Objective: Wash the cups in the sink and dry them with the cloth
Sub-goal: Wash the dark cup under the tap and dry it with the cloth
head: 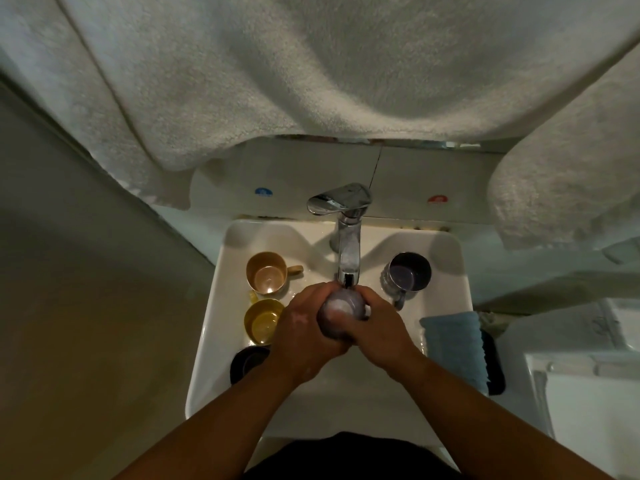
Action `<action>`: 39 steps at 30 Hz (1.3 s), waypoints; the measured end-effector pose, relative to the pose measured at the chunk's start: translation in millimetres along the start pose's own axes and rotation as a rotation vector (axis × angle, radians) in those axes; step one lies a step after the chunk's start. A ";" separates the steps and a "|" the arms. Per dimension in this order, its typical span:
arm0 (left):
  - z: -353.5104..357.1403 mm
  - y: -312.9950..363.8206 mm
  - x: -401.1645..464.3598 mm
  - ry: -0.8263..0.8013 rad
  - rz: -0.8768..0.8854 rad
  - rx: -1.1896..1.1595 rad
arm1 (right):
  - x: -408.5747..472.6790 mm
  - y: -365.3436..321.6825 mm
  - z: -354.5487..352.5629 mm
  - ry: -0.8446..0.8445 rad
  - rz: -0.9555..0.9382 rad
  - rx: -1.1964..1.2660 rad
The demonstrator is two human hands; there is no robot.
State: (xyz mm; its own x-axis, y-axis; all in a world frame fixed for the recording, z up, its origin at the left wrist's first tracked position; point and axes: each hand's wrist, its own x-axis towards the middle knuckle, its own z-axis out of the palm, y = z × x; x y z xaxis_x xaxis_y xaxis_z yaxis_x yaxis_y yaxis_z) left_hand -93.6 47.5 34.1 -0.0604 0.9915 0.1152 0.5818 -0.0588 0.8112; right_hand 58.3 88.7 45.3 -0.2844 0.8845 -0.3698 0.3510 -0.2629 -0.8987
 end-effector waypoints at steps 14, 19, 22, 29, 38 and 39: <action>-6.7 -7.0 2.0 -0.016 -0.007 0.001 | 0.1 -1.8 -13.9 -0.148 0.102 0.159; -3.0 -9.2 -2.6 -0.047 -0.041 -0.005 | 5.7 -0.3 -16.0 0.017 -0.021 -0.218; -8.3 -6.6 -1.5 -0.060 0.002 -0.002 | 4.0 0.9 -20.1 -0.086 -0.060 -0.158; -11.5 -7.2 6.2 -0.050 -0.015 -0.031 | 4.8 2.0 -18.3 -0.129 -0.113 -0.218; -10.4 -17.7 13.0 -0.083 0.019 0.002 | 6.7 -5.5 -12.3 -0.021 -0.193 -0.418; -10.4 -18.3 13.4 -0.084 0.023 0.007 | 6.9 -6.0 -11.9 -0.010 -0.199 -0.435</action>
State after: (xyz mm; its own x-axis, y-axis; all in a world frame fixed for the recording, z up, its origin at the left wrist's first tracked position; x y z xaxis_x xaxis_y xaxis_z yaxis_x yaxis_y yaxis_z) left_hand -113.5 60.6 26.7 0.0213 0.9962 0.0849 0.5882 -0.0812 0.8046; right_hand 64.8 101.0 51.0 -0.3921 0.8969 -0.2045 0.6293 0.0993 -0.7708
